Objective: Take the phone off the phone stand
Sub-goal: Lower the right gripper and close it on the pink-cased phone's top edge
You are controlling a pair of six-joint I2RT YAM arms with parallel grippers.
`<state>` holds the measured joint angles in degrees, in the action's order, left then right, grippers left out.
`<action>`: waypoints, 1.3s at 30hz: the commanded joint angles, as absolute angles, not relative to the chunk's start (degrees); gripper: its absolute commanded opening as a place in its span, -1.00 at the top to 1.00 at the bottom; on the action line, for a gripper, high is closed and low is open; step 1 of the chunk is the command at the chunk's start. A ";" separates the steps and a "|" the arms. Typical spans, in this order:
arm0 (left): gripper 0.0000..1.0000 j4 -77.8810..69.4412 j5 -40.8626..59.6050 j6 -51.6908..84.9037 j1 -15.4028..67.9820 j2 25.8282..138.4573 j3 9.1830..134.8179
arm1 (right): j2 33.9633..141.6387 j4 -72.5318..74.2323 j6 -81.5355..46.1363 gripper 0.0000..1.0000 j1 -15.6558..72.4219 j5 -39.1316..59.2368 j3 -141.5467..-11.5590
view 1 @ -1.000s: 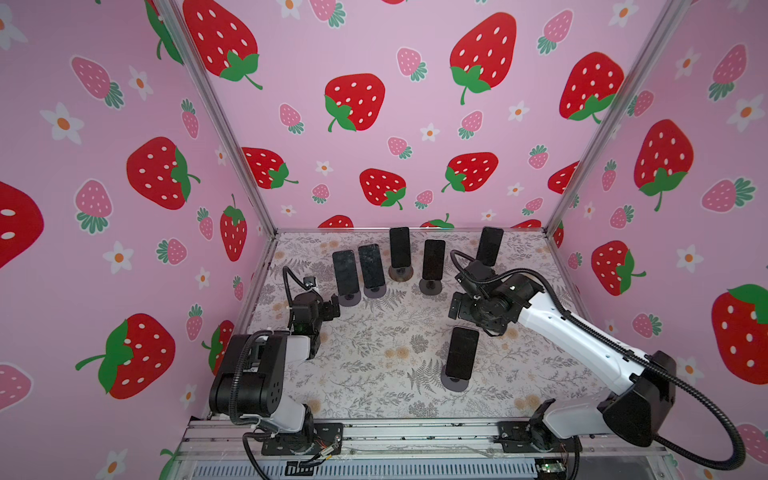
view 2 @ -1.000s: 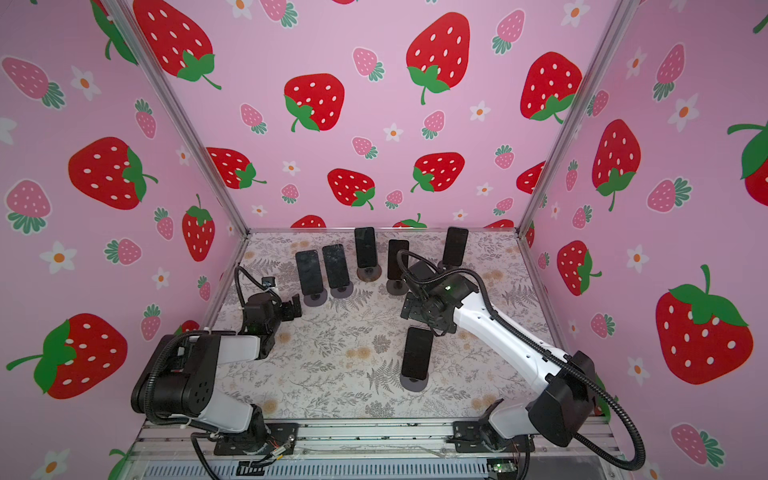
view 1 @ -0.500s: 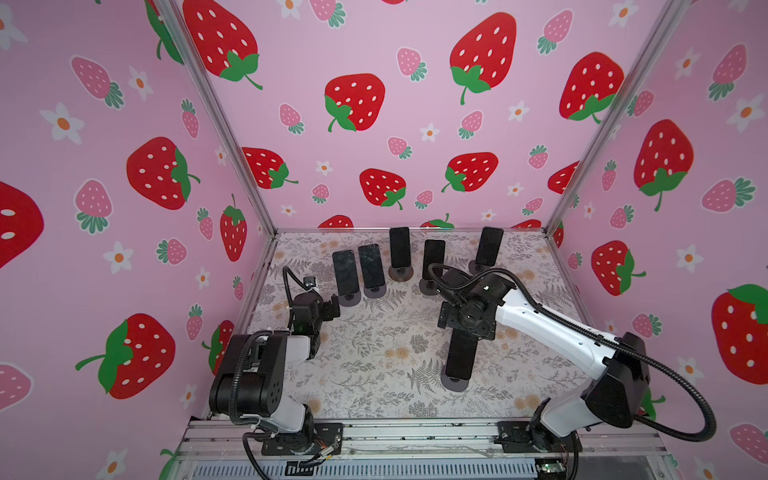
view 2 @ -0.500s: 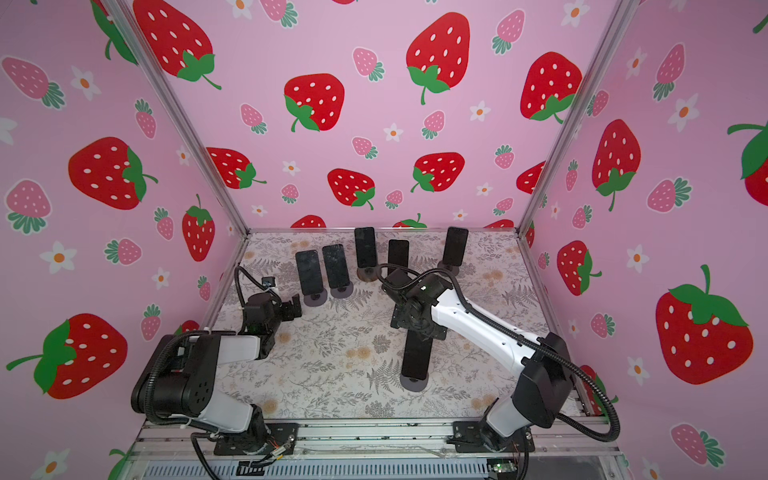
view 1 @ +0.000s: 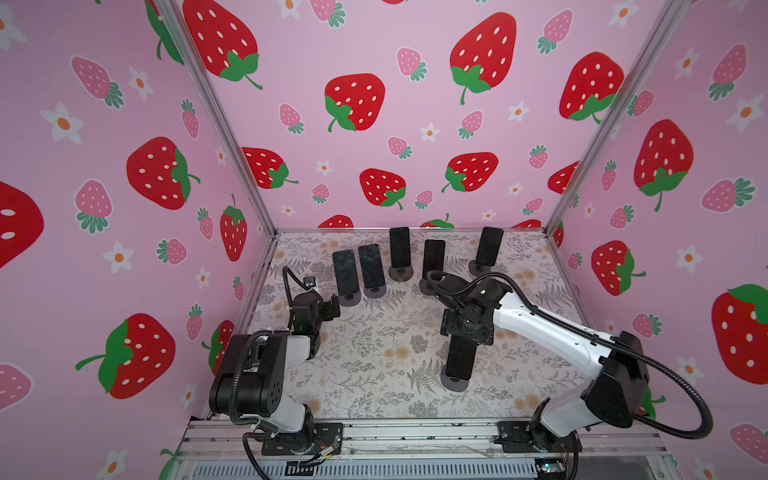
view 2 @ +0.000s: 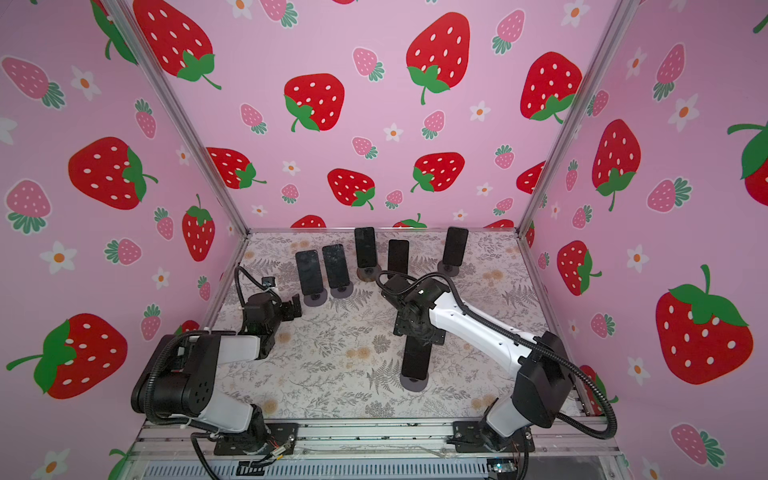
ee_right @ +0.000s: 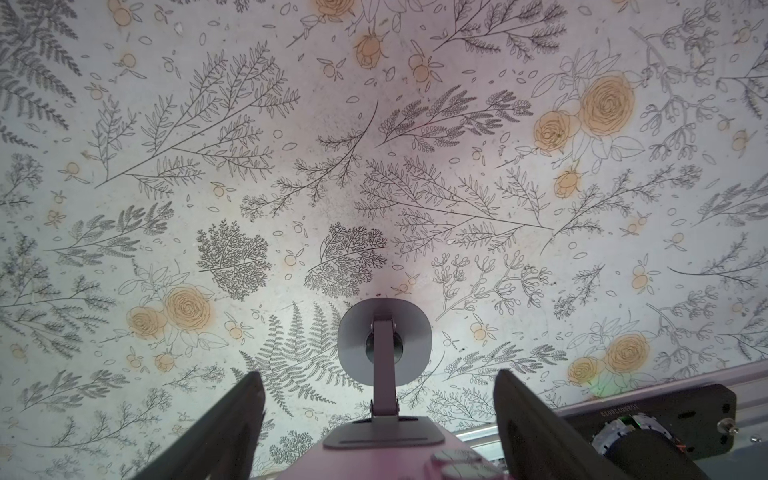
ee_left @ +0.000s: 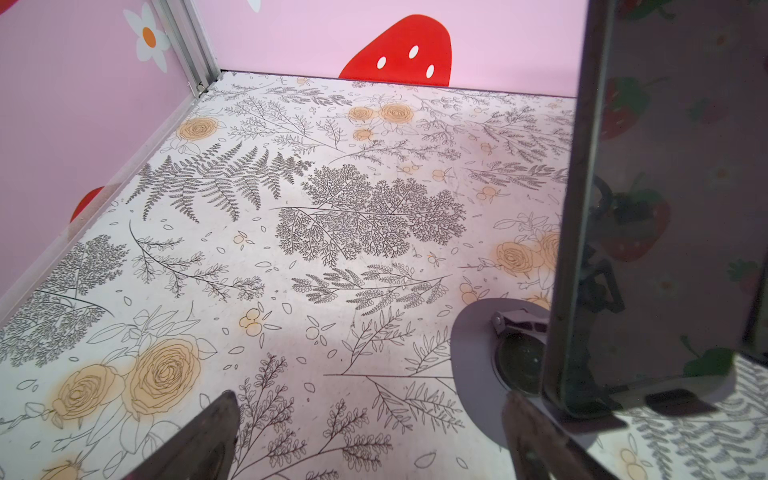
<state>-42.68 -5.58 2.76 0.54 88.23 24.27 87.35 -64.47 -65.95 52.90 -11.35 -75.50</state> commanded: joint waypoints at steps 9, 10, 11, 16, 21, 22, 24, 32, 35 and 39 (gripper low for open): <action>-0.99 -44.43 -6.42 1.85 0.69 88.66 25.76 | 83.60 -64.42 -68.27 -0.67 54.49 -10.78 -72.59; -0.99 -44.40 -6.42 1.85 0.63 88.67 25.75 | 83.52 -64.51 -68.54 -0.67 54.50 -10.43 -72.22; -0.99 -44.46 -6.43 1.84 0.62 88.63 25.75 | 83.52 -64.60 -68.88 -0.67 54.53 -10.05 -72.08; -0.99 -44.41 -6.42 1.85 0.62 88.60 25.75 | 83.58 -64.99 -69.32 -0.68 54.58 -9.76 -71.98; -0.99 -44.48 -6.42 1.85 0.67 88.64 25.80 | 83.53 -64.96 -70.05 -0.68 54.95 -9.23 -71.99; -0.99 -44.47 -6.42 1.85 0.63 88.65 25.75 | 83.56 -65.01 -70.05 -0.67 55.06 -9.34 -71.98; -0.99 -44.39 -6.42 1.84 0.63 88.72 25.80 | 83.56 -65.05 -70.05 -0.63 55.13 -9.32 -71.98; -0.99 -44.42 -6.42 1.85 0.67 88.62 25.75 | 84.34 -65.30 -70.05 -0.55 55.91 -9.40 -73.03; -0.99 -44.41 -6.42 1.85 0.67 88.66 25.75 | 85.10 -65.48 -69.28 -0.54 56.13 -9.40 -73.31; -0.99 -44.51 -6.40 1.80 0.62 88.64 25.75 | 85.59 -65.66 -68.57 -0.53 56.16 -9.48 -73.14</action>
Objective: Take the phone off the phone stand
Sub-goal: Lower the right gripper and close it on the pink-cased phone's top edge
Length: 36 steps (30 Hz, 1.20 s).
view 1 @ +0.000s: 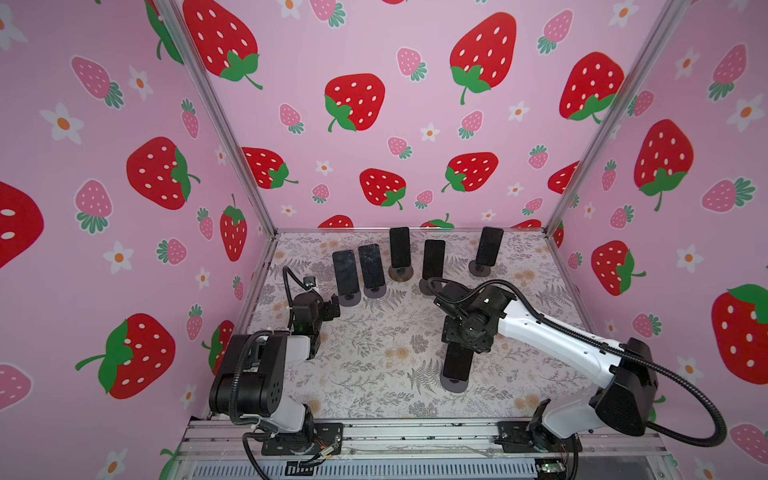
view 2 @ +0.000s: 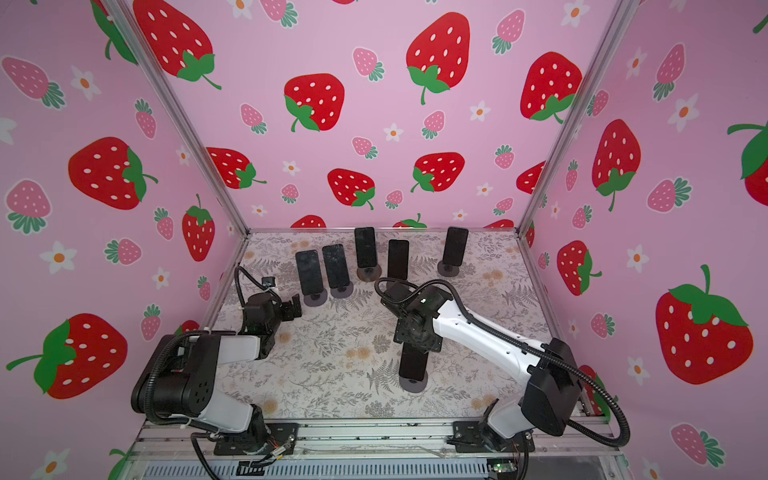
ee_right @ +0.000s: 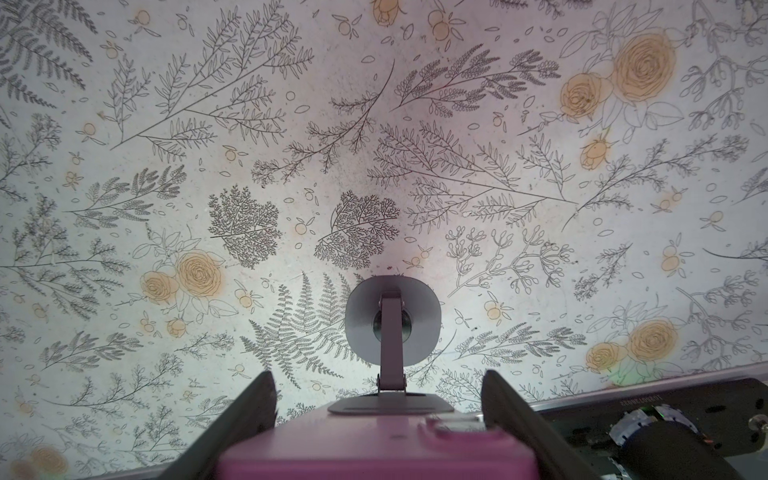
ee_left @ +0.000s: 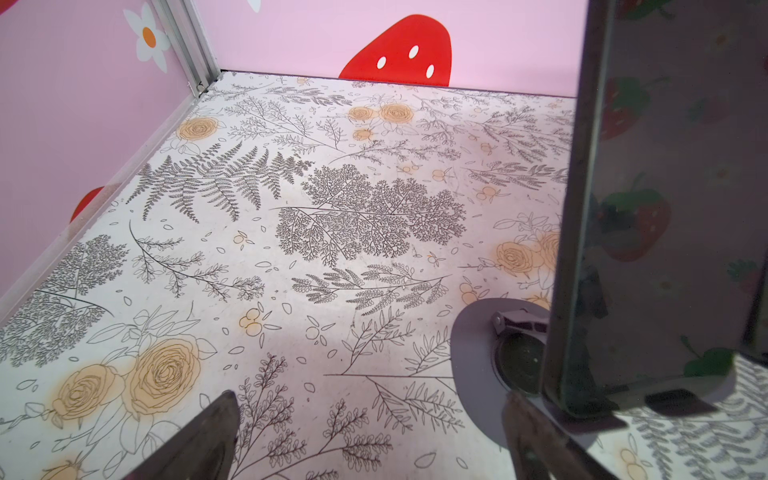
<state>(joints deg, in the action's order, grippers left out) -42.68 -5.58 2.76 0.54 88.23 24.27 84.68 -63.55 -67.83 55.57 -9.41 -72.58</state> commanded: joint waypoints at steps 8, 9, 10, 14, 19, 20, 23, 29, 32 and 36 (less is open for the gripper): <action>-0.99 -44.45 -6.39 1.85 0.63 88.65 25.72 | 85.78 -66.32 -65.59 -0.78 56.18 -11.46 -74.26; -0.99 -44.42 -6.42 1.85 0.64 88.62 25.75 | 86.11 -66.77 -64.78 -0.78 56.16 -11.81 -74.72; -0.99 -44.44 -6.42 1.85 0.67 88.65 25.75 | 86.24 -66.97 -64.20 -0.78 56.17 -12.02 -74.99; -0.99 -44.53 -6.42 1.85 0.70 88.66 25.75 | 85.92 -66.32 -63.06 -0.74 56.24 -12.32 -74.38; -0.99 -44.46 -6.33 1.85 0.64 88.61 25.76 | 84.92 -64.81 -62.14 -0.63 56.16 -11.95 -73.15; -0.99 -44.50 -6.40 1.85 0.69 88.67 25.75 | 84.63 -64.55 -62.06 -0.62 56.18 -12.10 -72.81; -0.99 -44.51 -6.37 1.85 0.70 88.67 25.75 | 83.81 -63.86 -62.36 -0.62 56.21 -12.30 -71.53; -0.99 -44.51 -6.41 1.85 0.62 88.62 25.75 | 82.91 -62.50 -63.52 -0.60 56.19 -11.72 -70.03; -0.99 -44.49 -6.42 1.85 0.69 88.66 25.66 | 82.33 -61.75 -64.03 -0.51 56.16 -11.60 -69.61; -0.99 -44.56 -6.42 1.85 0.64 88.62 25.66 | 82.15 -61.80 -63.99 -0.44 56.18 -11.94 -70.21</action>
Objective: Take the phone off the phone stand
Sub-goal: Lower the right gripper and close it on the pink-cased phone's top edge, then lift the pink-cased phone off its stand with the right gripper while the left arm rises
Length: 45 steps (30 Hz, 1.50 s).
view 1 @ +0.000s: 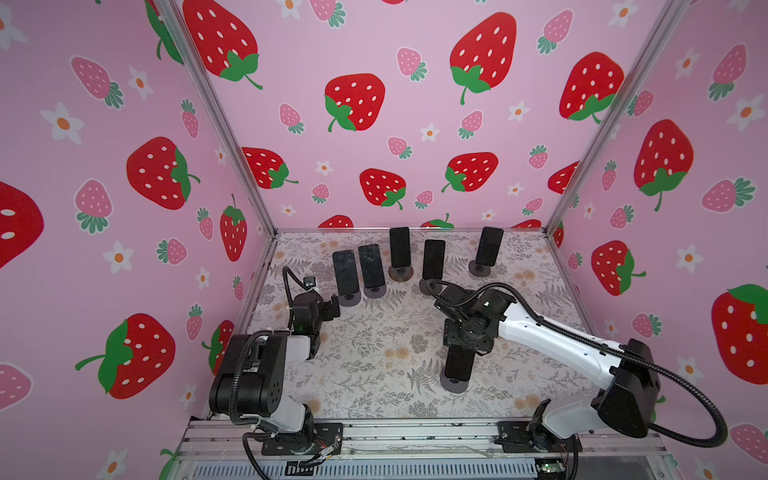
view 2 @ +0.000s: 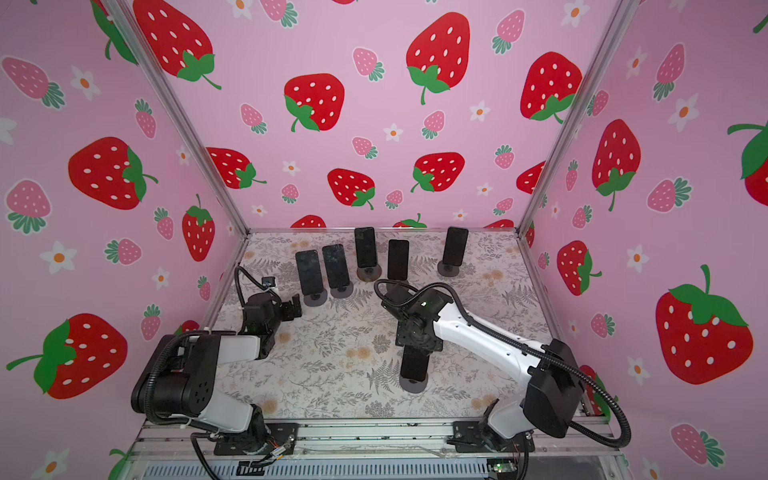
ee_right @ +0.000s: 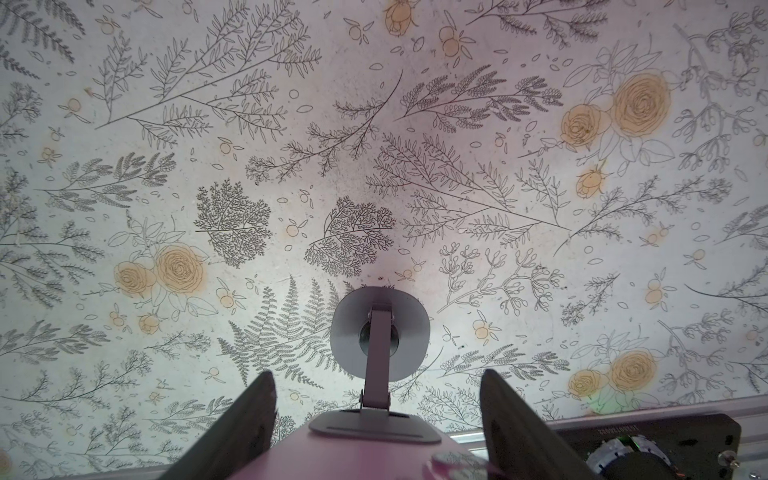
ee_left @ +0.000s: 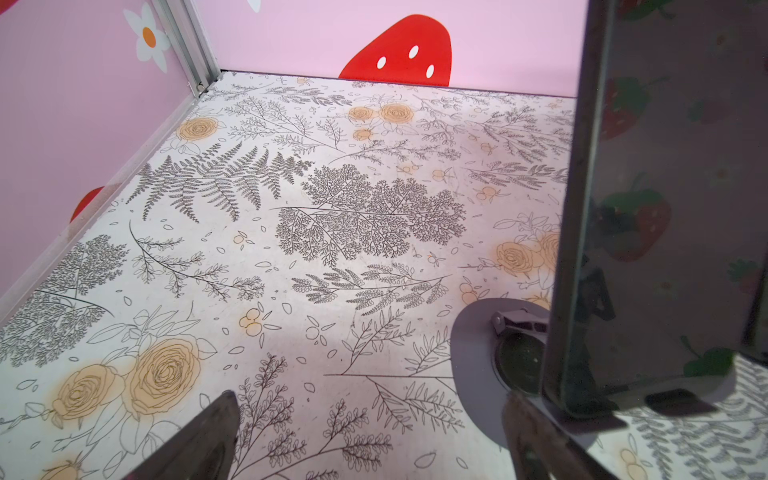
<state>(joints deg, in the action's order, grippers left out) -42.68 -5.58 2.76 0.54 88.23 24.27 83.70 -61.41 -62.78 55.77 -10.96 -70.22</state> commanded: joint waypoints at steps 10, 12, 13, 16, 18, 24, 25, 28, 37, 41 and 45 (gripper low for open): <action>-0.99 -39.46 -8.21 0.00 2.66 84.48 26.60 | 81.54 -63.44 -62.81 -0.42 56.17 -13.20 -74.02; -0.99 -38.63 -9.07 0.00 2.83 82.96 26.24 | 81.39 -64.03 -61.67 -0.42 56.17 -14.23 -75.90; -0.99 -38.97 -8.90 0.00 2.94 82.10 25.61 | 81.31 -64.44 -61.00 -0.42 56.19 -14.89 -76.95; -0.99 -36.67 -10.77 -0.04 3.89 78.38 24.50 | 80.86 -65.63 -59.72 -0.42 56.09 -16.83 -79.43; -0.99 -31.54 -13.90 1.57 4.15 75.01 24.74 | 80.48 -66.07 -58.70 -0.42 56.09 -17.08 -80.94; -0.99 -24.18 -16.79 6.67 4.28 63.03 22.04 | 80.66 -65.76 -55.29 -0.42 55.79 -17.89 -84.20; -0.99 -20.90 -18.25 9.51 4.30 60.88 22.47 | 81.05 -65.66 -54.68 -0.42 55.50 -18.07 -84.82; -0.99 -9.23 -23.08 18.87 4.22 55.18 25.09 | 81.96 -64.81 -53.02 -0.42 55.04 -17.72 -86.45; -0.99 3.30 -24.86 38.99 2.75 46.57 27.18 | 85.98 -61.09 -46.85 -0.41 52.81 -19.71 -90.61; -0.99 11.16 -20.36 39.18 2.78 47.54 32.82 | 87.58 -57.57 -43.86 -0.41 50.44 -17.30 -90.28; -0.97 14.85 -15.94 38.34 3.27 43.96 34.17 | 89.43 -54.43 -40.52 -0.42 48.25 -14.69 -89.19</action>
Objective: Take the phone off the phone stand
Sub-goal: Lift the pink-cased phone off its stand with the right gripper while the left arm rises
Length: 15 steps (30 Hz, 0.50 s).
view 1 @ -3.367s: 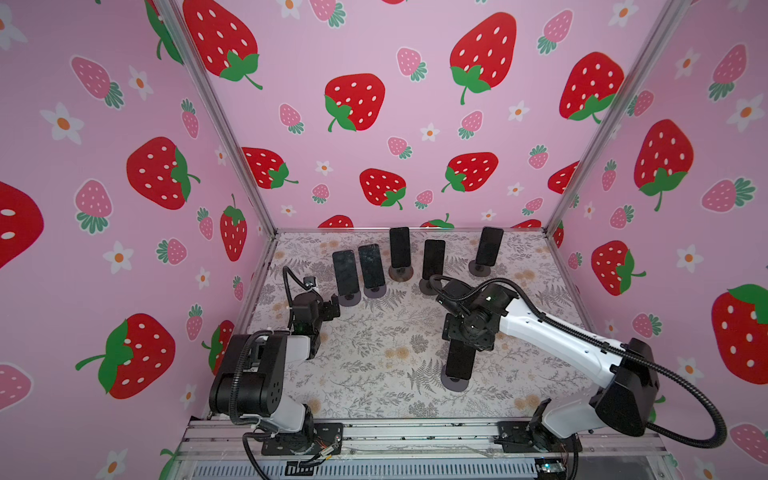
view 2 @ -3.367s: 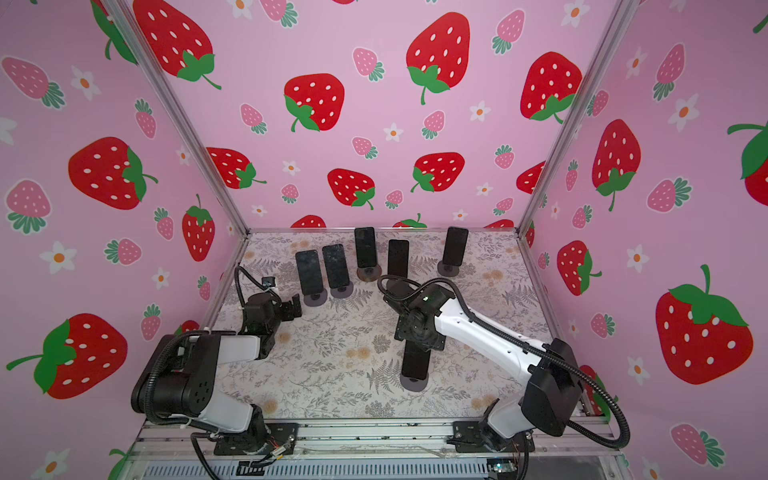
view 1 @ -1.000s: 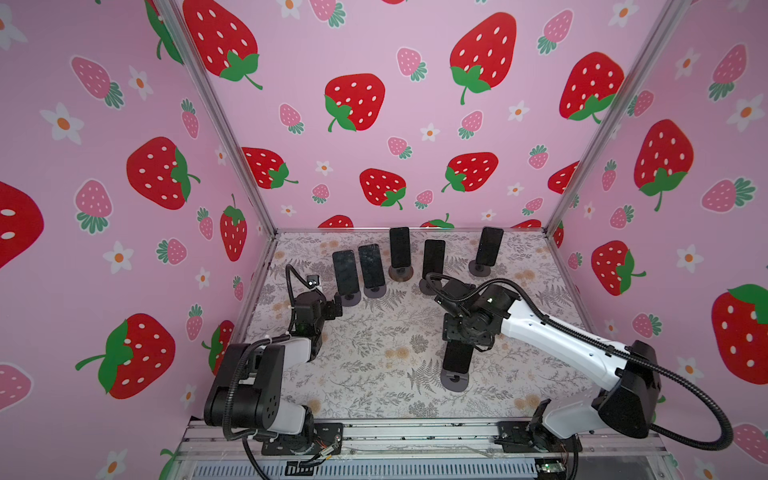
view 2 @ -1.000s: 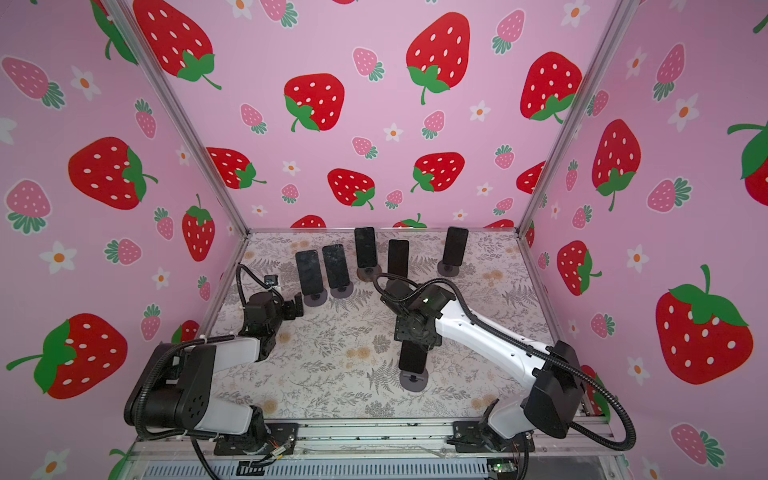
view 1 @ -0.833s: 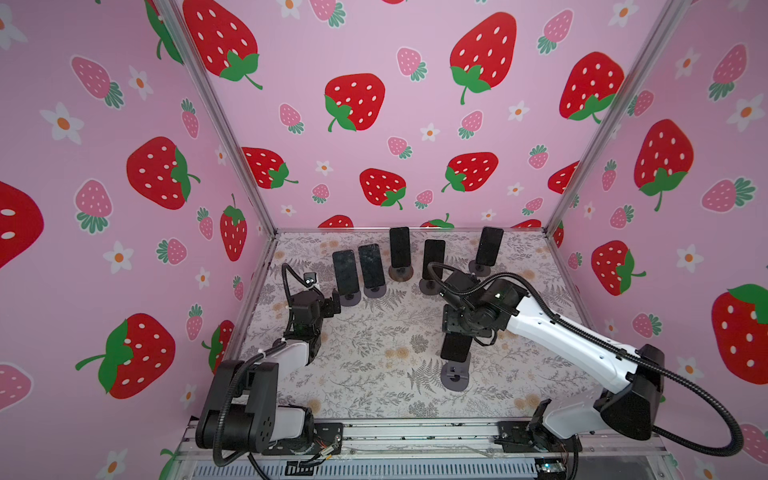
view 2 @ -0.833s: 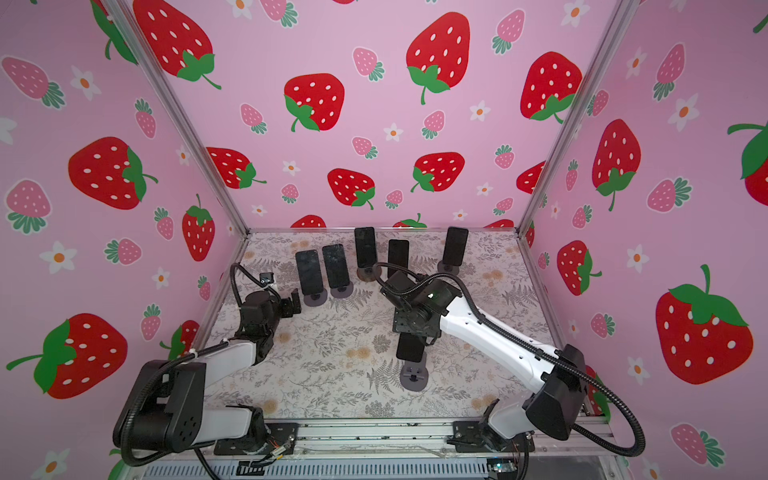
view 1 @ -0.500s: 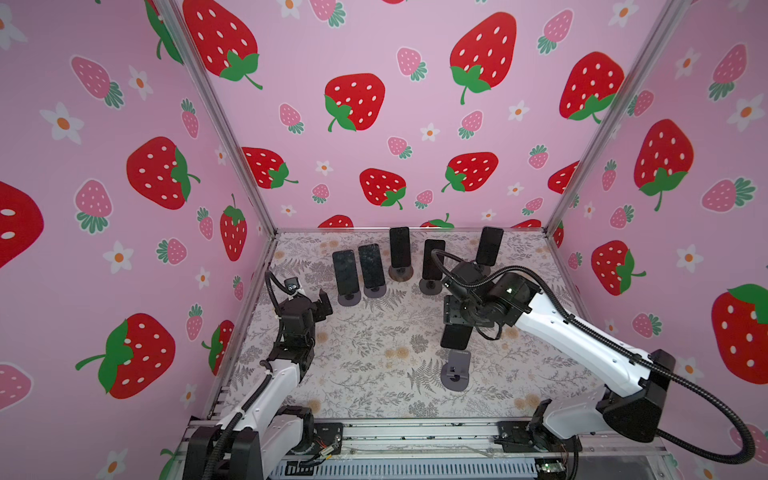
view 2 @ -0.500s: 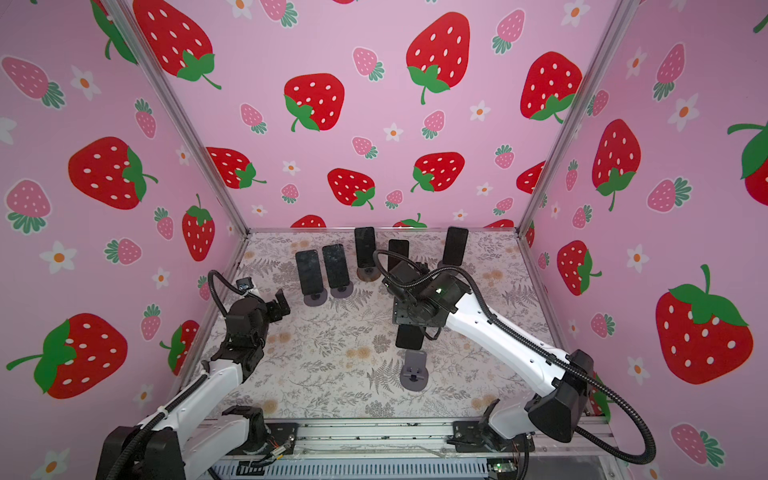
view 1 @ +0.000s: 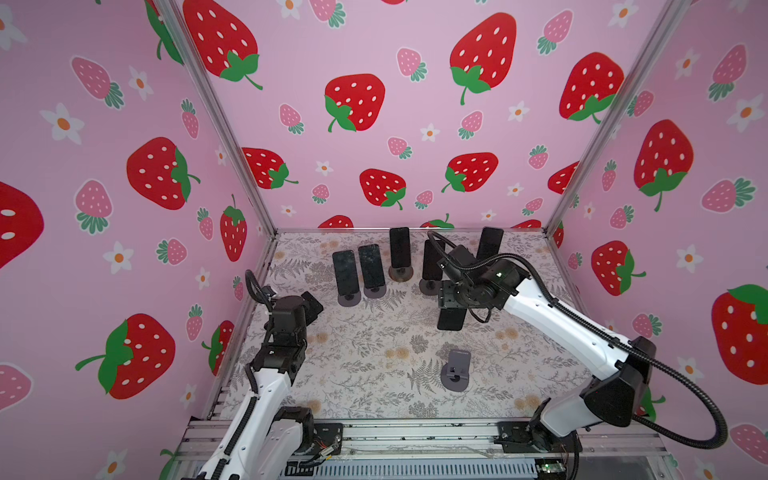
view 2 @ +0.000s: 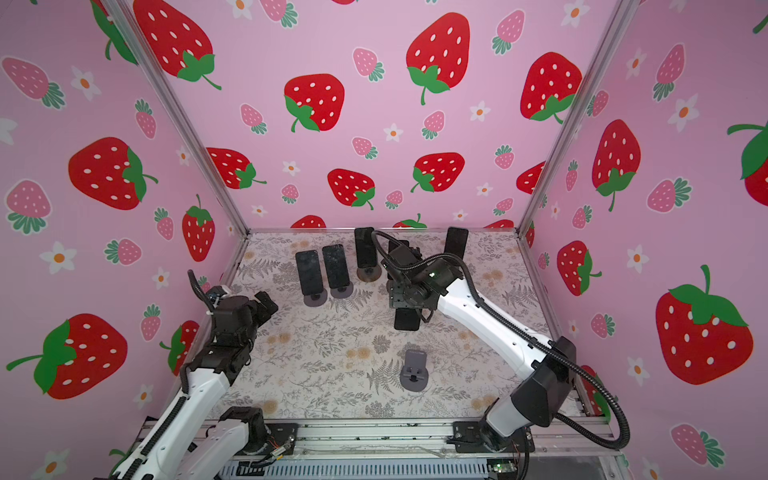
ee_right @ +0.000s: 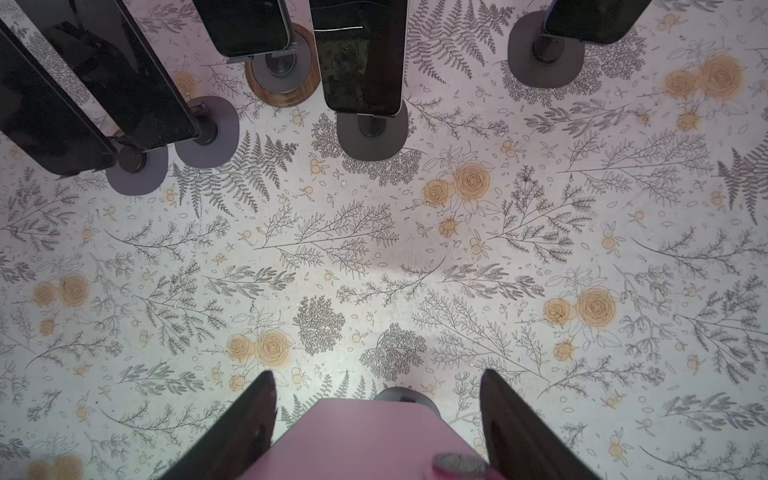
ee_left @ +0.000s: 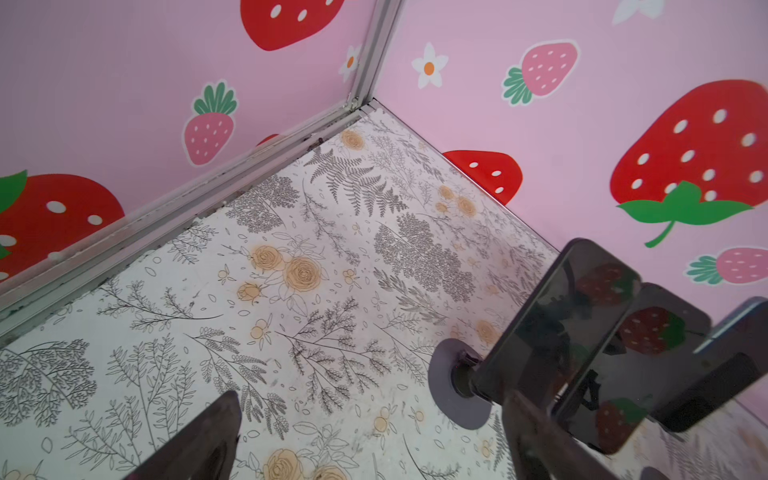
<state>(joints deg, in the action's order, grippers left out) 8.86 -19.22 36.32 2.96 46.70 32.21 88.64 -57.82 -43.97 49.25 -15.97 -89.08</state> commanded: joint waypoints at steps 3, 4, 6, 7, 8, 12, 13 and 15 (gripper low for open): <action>-0.96 15.35 -12.26 39.00 3.32 40.09 33.70 | 91.14 -53.29 -39.38 -0.43 47.91 -13.56 -89.14; -0.96 16.36 -11.05 39.14 3.32 39.49 34.19 | 91.68 -52.59 -39.22 -0.43 47.95 -12.73 -88.97; -0.96 19.45 -8.91 39.12 3.28 39.44 36.06 | 92.44 -51.02 -39.10 -0.43 47.98 -10.74 -88.22; -0.96 20.92 -7.82 39.08 3.29 39.75 37.04 | 92.86 -50.38 -39.19 -0.43 47.90 -10.11 -87.71; -0.97 22.56 -6.43 39.03 3.34 40.15 38.17 | 93.28 -49.46 -39.20 -0.43 47.91 -9.28 -87.11; -0.96 27.73 0.06 37.51 3.33 41.63 41.88 | 95.78 -47.56 -38.28 -0.43 47.90 -7.27 -85.93; -0.93 29.36 0.91 36.70 3.33 41.85 42.87 | 96.42 -47.30 -38.02 -0.43 47.96 -6.88 -85.55; -0.82 32.81 1.26 34.02 3.76 41.64 45.29 | 97.78 -46.41 -37.26 -0.43 48.00 -5.85 -84.66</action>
